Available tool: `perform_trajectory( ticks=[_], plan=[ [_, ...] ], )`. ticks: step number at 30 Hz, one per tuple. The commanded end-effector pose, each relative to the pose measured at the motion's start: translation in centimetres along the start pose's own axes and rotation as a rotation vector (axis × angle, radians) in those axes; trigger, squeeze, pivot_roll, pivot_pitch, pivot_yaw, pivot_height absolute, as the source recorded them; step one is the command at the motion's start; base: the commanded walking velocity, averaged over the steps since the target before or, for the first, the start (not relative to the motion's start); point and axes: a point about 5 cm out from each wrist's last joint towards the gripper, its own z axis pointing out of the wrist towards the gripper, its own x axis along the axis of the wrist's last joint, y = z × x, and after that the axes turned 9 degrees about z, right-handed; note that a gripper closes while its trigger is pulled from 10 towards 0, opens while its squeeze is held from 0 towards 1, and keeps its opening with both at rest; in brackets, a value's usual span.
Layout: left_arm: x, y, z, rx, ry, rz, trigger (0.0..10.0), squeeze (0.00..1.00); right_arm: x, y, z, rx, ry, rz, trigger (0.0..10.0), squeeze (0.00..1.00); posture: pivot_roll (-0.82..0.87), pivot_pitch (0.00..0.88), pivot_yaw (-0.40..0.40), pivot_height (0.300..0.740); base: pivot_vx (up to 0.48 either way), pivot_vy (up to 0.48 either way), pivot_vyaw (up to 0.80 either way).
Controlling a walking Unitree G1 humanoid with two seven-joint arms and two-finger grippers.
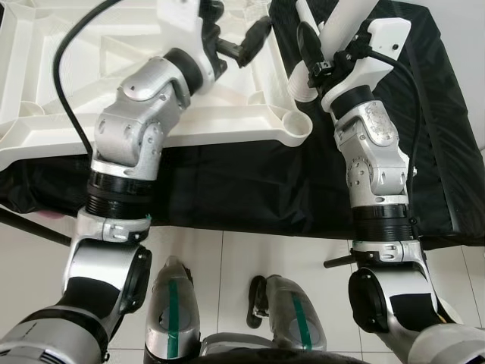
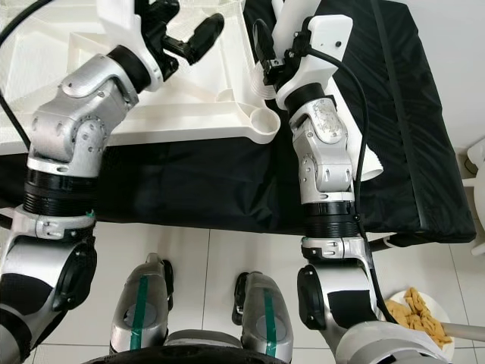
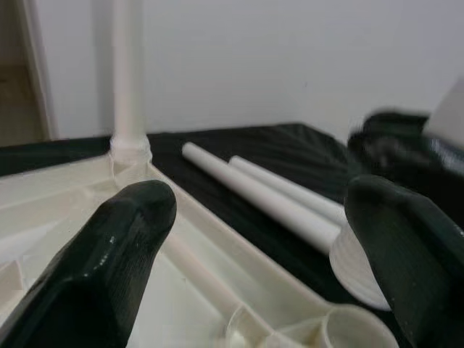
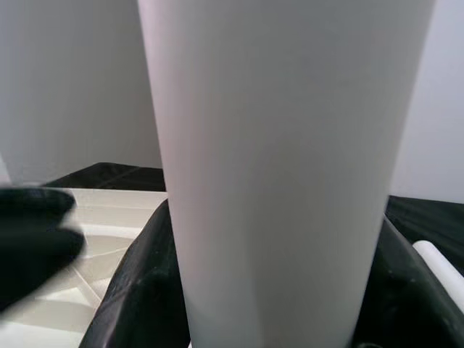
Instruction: Building children table
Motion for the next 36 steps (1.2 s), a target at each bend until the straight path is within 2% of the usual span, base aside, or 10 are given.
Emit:
perform_trajectory(
  ticks=[1, 4, 5, 11, 13, 17, 21, 36],
  plan=[
    [-1.2, 1.0, 0.0, -0.032, -0.043, 0.057, 10.0, 0.00, 0.3, 0.1, -0.2, 0.010, 0.026, -0.005, 10.0, 0.00, 0.09, 0.038, -0.092, 0.740, 0.000, 0.000, 0.00],
    [-2.4, 1.5, -0.1, -0.058, -0.092, 0.103, 10.0, 0.00, 0.4, 0.3, -0.2, 0.005, 0.029, -0.007, 10.0, 0.00, 0.09, 0.043, -0.092, 0.740, 0.000, 0.000, 0.00],
    [-3.4, 1.9, -0.2, -0.083, -0.125, 0.142, 10.0, 0.00, 0.4, 0.6, -0.3, 0.000, 0.030, -0.013, 10.0, 0.00, 0.09, 0.046, -0.089, 0.740, 0.000, 0.000, 0.00],
    [-4.4, 2.1, -0.3, -0.097, -0.158, 0.195, 10.0, 0.00, 0.5, 0.9, -0.4, 0.000, 0.034, -0.014, 10.0, 0.00, 0.08, 0.050, -0.087, 0.740, 0.000, 0.000, 0.00],
    [-5.5, 2.3, -0.5, -0.114, -0.199, 0.252, 10.0, 0.00, 0.5, 1.0, -0.6, -0.005, 0.037, -0.022, 10.0, 0.00, 0.08, 0.054, -0.083, 0.740, 0.000, 0.000, 0.00],
    [-6.3, 2.5, -0.7, -0.133, -0.228, 0.272, 10.0, 0.00, 0.5, 1.2, -0.8, -0.011, 0.039, -0.027, 10.0, 0.00, 0.08, 0.057, -0.078, 0.740, 0.000, 0.000, 0.00],
    [-7.8, 2.8, -1.2, -0.174, -0.287, 0.338, 10.0, 0.00, 0.5, 1.5, -1.0, -0.022, 0.042, -0.035, 10.0, 0.00, 0.07, 0.062, -0.075, 0.740, 0.000, 0.000, 0.00],
    [-9.7, 3.6, -1.7, -0.261, -0.359, 0.399, 10.0, 0.00, 0.6, 1.6, -0.9, -0.021, 0.049, -0.040, 10.0, 0.00, 0.08, 0.064, -0.078, 0.740, 0.000, 0.000, 0.00]
  ],
)
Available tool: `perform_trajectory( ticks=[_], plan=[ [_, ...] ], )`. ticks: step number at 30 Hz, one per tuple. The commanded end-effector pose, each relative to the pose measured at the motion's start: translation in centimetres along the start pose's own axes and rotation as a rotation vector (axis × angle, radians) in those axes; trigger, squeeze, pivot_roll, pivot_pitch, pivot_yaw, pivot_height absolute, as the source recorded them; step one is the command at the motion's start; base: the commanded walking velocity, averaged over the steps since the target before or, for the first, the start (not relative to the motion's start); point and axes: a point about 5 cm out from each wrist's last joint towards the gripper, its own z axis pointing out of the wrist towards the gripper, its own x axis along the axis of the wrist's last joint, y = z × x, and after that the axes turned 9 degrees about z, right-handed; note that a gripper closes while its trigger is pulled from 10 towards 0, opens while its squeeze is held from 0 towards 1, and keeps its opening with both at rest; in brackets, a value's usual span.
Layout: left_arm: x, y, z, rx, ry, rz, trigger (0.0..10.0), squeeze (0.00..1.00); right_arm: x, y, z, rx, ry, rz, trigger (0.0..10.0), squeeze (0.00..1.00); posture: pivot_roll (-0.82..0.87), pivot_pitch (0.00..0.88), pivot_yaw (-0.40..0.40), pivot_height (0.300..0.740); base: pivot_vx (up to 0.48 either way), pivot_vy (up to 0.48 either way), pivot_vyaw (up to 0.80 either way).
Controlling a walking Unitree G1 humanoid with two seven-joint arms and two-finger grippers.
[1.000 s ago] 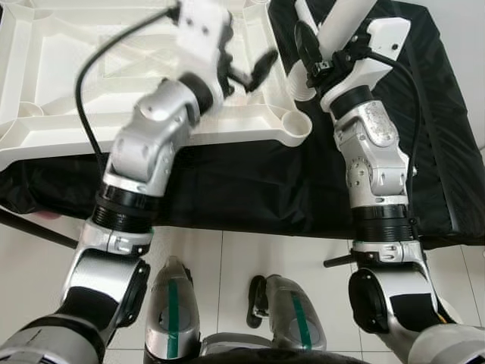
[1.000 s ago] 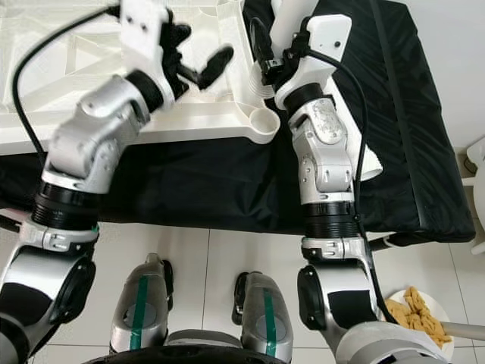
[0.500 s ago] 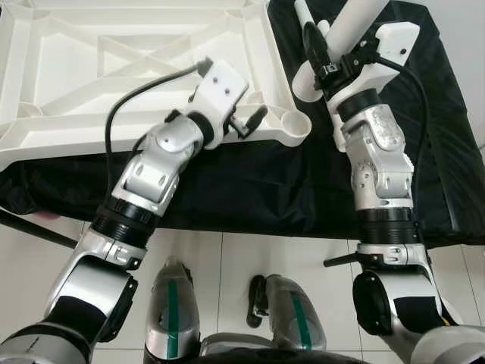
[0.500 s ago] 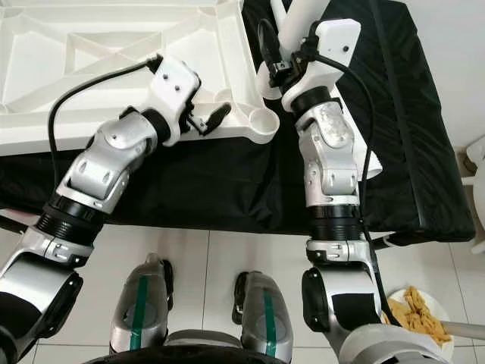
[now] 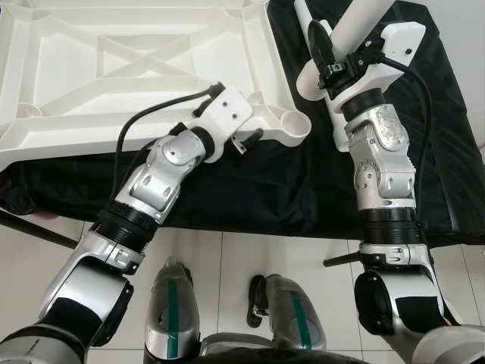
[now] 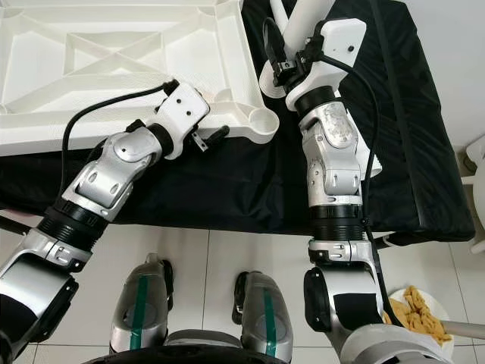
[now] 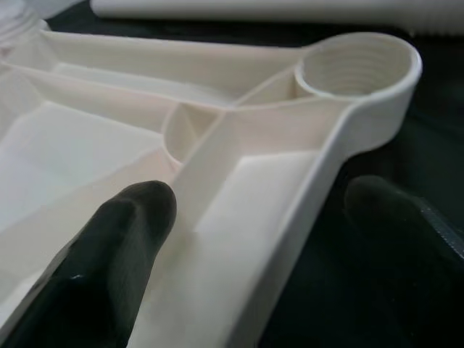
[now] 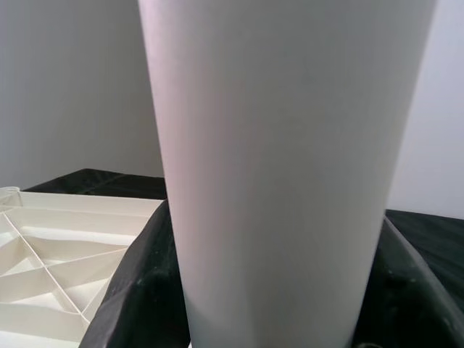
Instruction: Building children table
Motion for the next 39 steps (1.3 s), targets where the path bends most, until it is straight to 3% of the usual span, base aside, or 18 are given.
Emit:
perform_trajectory(
  ticks=[1, 9, 16, 17, 19, 20, 21, 22, 39],
  plan=[
    [-0.5, 0.7, 0.1, -0.037, -0.020, 0.021, 10.0, 0.00, 0.2, 0.4, -0.1, -0.014, 0.013, 0.000, 10.0, 0.00, 0.08, 0.064, -0.078, 0.740, 0.000, 0.000, 0.00],
    [-1.2, 1.5, 0.3, -0.091, -0.058, 0.044, 10.0, 0.00, 0.2, 0.5, -0.1, -0.014, 0.018, -0.004, 10.0, 0.00, 0.07, 0.063, -0.073, 0.740, 0.000, 0.000, 0.00],
    [-2.2, 1.2, 0.6, -0.114, -0.127, 0.007, 10.0, 0.00, 0.3, 0.5, -0.1, -0.016, 0.021, -0.006, 10.0, 0.00, 0.07, 0.061, -0.067, 0.740, 0.000, 0.000, 0.00],
    [-2.3, 1.0, 0.7, -0.113, -0.140, 0.001, 5.0, 0.00, 0.3, 0.5, -0.1, -0.016, 0.022, -0.007, 10.0, 0.00, 0.07, 0.062, -0.066, 0.740, 0.000, 0.000, 0.00],
    [-2.4, 0.9, 0.8, -0.113, -0.147, -0.002, 5.0, 0.00, 0.3, 0.5, -0.1, -0.017, 0.022, -0.007, 10.0, 0.00, 0.07, 0.062, -0.066, 0.740, 0.000, 0.000, 0.00],
    [-2.4, 0.7, 0.8, -0.107, -0.147, -0.010, 3.8, 0.00, 0.3, 0.4, -0.1, -0.016, 0.022, -0.008, 10.0, 0.00, 0.06, 0.062, -0.065, 0.740, 0.000, 0.000, 0.00],
    [-2.4, 0.5, 0.9, -0.103, -0.145, -0.009, 1.3, 0.00, 0.3, 0.4, -0.1, -0.016, 0.022, -0.009, 10.0, 0.00, 0.06, 0.062, -0.065, 0.740, 0.000, 0.000, 0.00],
    [-2.3, 0.3, 0.8, -0.102, -0.137, -0.017, 0.0, 0.00, 0.3, 0.4, -0.1, -0.016, 0.023, -0.010, 10.0, 0.00, 0.06, 0.061, -0.064, 0.740, 0.000, 0.000, 0.00],
    [-2.4, -0.5, 0.3, -0.128, -0.120, 0.002, 0.0, 0.00, 0.2, 0.4, -0.1, -0.004, 0.018, -0.015, 10.0, 0.00, 0.07, 0.050, -0.070, 0.740, 0.000, 0.000, 0.00]
  ],
)
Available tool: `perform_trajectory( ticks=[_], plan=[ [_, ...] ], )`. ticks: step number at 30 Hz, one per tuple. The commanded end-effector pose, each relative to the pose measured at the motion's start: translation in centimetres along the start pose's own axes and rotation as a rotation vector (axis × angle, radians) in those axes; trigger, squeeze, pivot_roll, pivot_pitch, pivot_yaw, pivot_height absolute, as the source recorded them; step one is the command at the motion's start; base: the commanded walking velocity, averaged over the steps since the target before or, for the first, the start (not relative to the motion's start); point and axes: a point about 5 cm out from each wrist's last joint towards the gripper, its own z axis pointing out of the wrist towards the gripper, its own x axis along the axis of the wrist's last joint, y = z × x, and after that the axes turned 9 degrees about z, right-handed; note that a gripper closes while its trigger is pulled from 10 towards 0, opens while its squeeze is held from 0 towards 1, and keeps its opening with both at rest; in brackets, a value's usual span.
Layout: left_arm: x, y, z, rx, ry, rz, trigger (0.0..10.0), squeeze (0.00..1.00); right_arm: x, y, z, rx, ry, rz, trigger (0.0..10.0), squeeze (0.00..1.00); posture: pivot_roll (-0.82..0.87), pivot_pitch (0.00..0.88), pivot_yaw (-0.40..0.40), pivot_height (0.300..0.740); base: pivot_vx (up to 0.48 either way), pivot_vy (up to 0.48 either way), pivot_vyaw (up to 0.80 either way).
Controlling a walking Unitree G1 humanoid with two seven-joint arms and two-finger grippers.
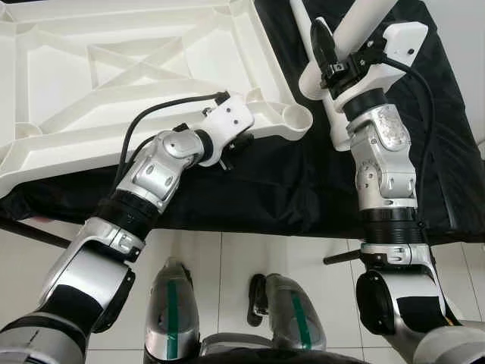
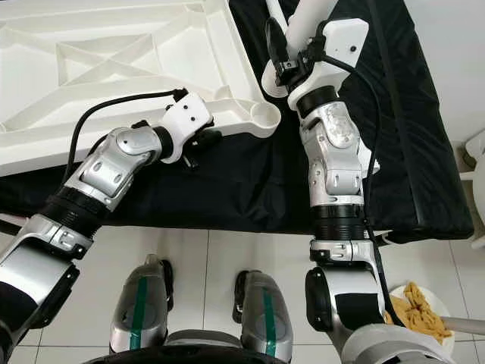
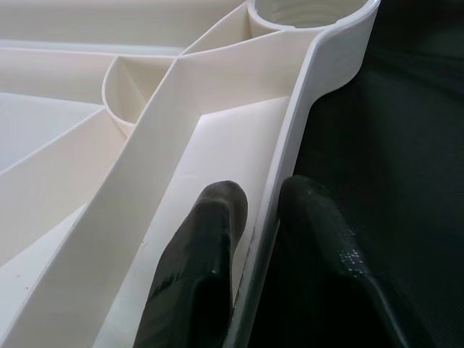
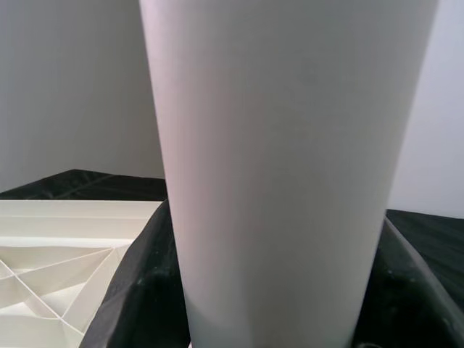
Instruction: Building children table
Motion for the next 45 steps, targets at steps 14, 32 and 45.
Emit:
perform_trajectory(
  ticks=[14, 32, 45],
  plan=[
    [-0.1, 0.2, -0.8, -0.035, 0.036, -0.009, 10.0, 0.00, -1.8, 0.1, -0.3, 0.008, -0.082, -0.006, 10.0, 0.00, 0.07, 0.032, -0.076, 0.740, 0.000, 0.000, 0.00],
    [1.0, 0.7, -1.3, -0.071, 0.103, 0.006, 10.0, 0.00, -5.3, 0.0, -0.7, 0.025, -0.273, -0.077, 10.0, 0.00, 0.08, 0.028, -0.076, 0.740, 0.000, 0.000, 0.00],
    [1.2, -0.1, -1.7, -0.045, 0.099, 0.012, 10.0, 0.00, -6.3, -0.7, -2.0, 0.143, -0.357, -0.155, 10.0, 0.00, 0.07, 0.059, -0.070, 0.740, 0.000, 0.000, 0.00]
  ],
)
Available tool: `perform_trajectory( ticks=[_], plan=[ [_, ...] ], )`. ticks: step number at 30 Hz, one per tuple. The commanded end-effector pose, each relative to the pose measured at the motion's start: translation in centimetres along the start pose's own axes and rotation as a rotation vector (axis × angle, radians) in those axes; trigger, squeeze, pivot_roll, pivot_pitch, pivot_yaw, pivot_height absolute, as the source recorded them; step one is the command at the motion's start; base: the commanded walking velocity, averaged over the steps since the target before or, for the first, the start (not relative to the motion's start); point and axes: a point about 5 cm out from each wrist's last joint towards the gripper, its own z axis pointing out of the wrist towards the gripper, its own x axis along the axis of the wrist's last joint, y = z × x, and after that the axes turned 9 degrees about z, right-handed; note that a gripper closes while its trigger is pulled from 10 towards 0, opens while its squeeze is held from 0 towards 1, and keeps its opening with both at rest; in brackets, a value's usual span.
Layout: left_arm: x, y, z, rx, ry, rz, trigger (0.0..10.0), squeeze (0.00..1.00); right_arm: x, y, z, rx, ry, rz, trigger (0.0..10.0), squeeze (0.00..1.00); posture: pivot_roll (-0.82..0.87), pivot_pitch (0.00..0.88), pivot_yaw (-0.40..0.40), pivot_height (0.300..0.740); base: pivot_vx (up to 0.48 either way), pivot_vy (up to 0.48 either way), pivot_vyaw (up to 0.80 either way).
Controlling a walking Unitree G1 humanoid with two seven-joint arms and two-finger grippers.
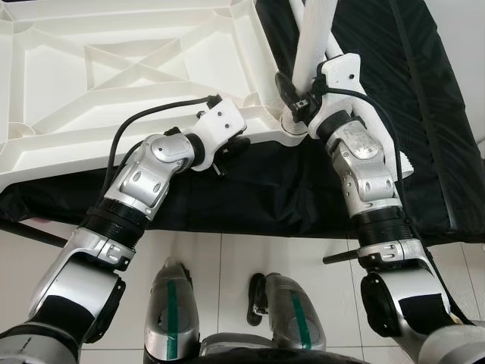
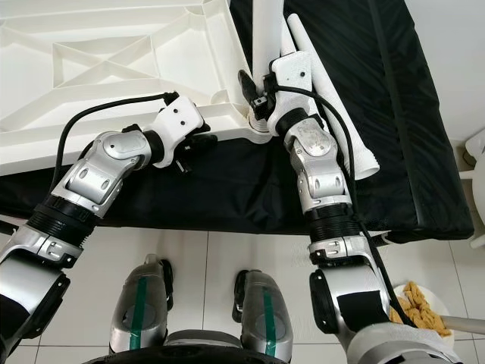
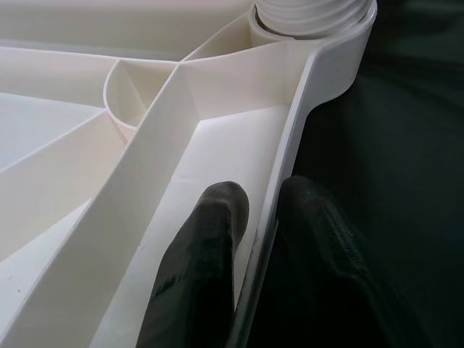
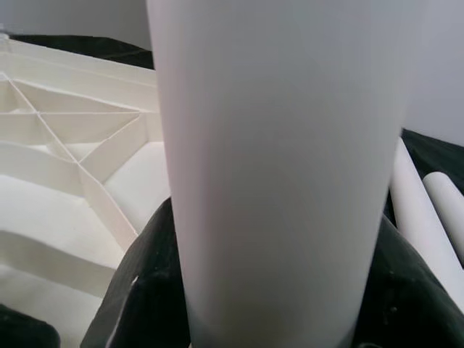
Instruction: Building children table
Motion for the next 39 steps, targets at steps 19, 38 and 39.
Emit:
perform_trajectory(
  ticks=[19, 38, 39],
  plan=[
    [1.4, -1.0, -0.5, 0.021, 0.049, 0.039, 10.0, 0.00, -2.7, 0.0, -2.3, -0.024, -0.077, 0.186, 10.0, 0.00, 0.07, 0.071, -0.062, 0.740, 0.000, 0.000, 0.00],
    [1.6, -1.3, -0.5, 0.021, 0.054, 0.050, 10.0, 0.00, -3.9, 1.2, -3.1, -0.123, -0.111, 0.321, 10.0, 0.00, 0.07, 0.074, -0.055, 0.740, 0.000, 0.000, 0.00],
    [1.6, -1.3, -0.5, 0.021, 0.054, 0.050, 10.0, 0.00, -3.9, 1.2, -3.1, -0.123, -0.111, 0.321, 10.0, 0.00, 0.07, 0.074, -0.055, 0.740, 0.000, 0.000, 0.00]
  ],
)
